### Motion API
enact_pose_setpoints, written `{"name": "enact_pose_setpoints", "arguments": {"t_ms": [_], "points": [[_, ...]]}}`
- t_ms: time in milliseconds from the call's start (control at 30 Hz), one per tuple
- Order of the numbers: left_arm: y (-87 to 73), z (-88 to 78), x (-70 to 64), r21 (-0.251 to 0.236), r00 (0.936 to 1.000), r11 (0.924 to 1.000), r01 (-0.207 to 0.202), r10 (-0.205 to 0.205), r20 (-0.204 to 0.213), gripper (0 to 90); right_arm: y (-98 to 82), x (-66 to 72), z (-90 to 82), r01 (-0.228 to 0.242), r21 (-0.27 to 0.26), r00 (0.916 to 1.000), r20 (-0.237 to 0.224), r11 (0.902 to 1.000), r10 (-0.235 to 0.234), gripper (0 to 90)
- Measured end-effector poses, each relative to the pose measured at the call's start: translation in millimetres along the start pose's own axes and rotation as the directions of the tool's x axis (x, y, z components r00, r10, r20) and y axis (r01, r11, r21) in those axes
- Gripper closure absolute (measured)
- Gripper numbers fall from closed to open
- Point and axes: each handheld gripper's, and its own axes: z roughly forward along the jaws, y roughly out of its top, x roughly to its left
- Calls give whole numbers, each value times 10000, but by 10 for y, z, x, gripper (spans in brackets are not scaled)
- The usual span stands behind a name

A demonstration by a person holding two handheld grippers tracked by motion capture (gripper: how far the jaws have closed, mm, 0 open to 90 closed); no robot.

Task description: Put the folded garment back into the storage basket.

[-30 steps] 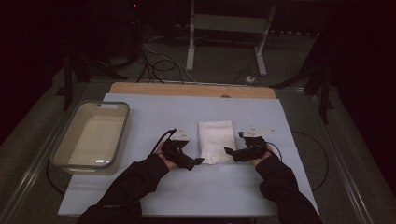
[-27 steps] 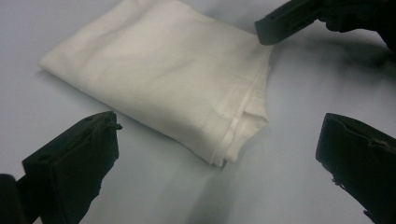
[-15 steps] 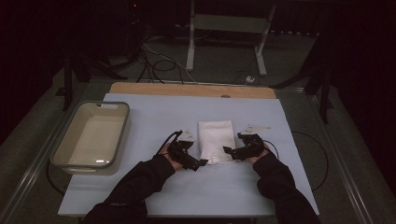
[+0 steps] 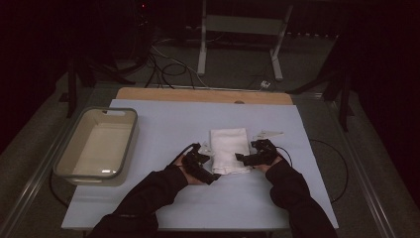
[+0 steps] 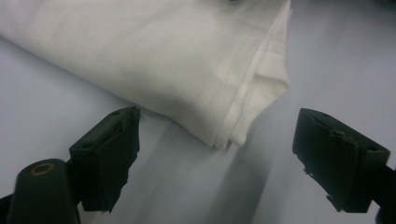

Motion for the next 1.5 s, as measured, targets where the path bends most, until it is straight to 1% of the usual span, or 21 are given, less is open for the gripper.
{"name": "enact_pose_setpoints", "arguments": {"t_ms": [33,67,133,167,233,267,333,433,467,533,600,733,900,1067,1100,1133,1200,1300,1367,1467,1500], "points": [[-6,7,-4,54,9999,9999,-120,120,30,182,-1,-4,9,15,14,10000,5,10000,-15,91],[-10,13,-10,82,9999,9998,-158,158,-44,208,-2,-6,17,-4,35,10000,-54,10000,4,91],[-13,21,-12,111,9999,9999,-119,118,66,271,-1,-10,30,-38,125,10000,-56,9999,39,91],[-11,26,-18,134,9998,9997,-195,195,29,302,2,-12,39,-128,218,9999,-22,9997,128,92],[-9,42,-29,150,9997,9996,-237,235,100,337,6,-28,59,-227,418,9997,46,9989,225,92],[-7,47,-31,289,9995,9991,-303,301,78,347,8,-36,65,-301,458,9995,28,9985,300,96],[-7,65,-51,324,9993,9989,-339,333,172,380,6,-49,75,-472,501,9988,-84,9976,477,113],[2,90,-70,355,9988,9982,-476,472,96,412,7,-51,86,-536,624,9984,-152,9966,547,135],[7,94,-71,320,9992,9987,-393,390,69,425,8,-52,89,-536,663,9983,-207,9964,551,142],[18,106,-76,299,9990,9986,-438,438,25,459,8,-52,96,-603,755,9976,-286,9953,626,162],[35,116,-78,329,9990,9985,-448,450,-48,494,6,-51,102,-600,863,9968,-471,9945,642,198],[66,129,-101,487,9967,9963,-708,726,-363,570,10,-44,92,-561,933,9960,-641,9941,623,292],[86,134,-117,502,9950,9956,-786,815,-576,688,19,-12,85,-443,1086,9963,-688,9931,520,401],[107,143,-144,562,9914,9940,-935,981,-862,737,30,-13,79,-503,1189,9952,-774,9916,598,516],[111,146,-149,566,9909,9939,-951,1000,-898,756,33,0,79,-440,1245,9950,-835,9912,547,567],[114,148,-152,577,9908,9937,-963,1012,-894,756,33,0,79,-440,1245,9950,-835,9912,547,567],[117,147,-153,593,9905,9936,-966,1018,-920,778,39,15,80,-452,1312,9934,-984,9903,584,621],[122,144,-153,623,9889,9919,-1108,1162,-921,799,50,48,75,-299,1338,9944,-964,9906,430,674],[125,141,-145,574,9908,9935,-985,1033,-880,817,56,62,67,-257,1370,9946,-960,9902,391,694],[132,123,-130,506,9915,9940,-968,1008,-826,827,69,77,49,-123,1325,9954,-931,9911,248,713],[135,108,-123,461,9917,9940,-994,1028,-770,829,76,76,41,-167,1255,9948,-972,9920,290,717]]}}
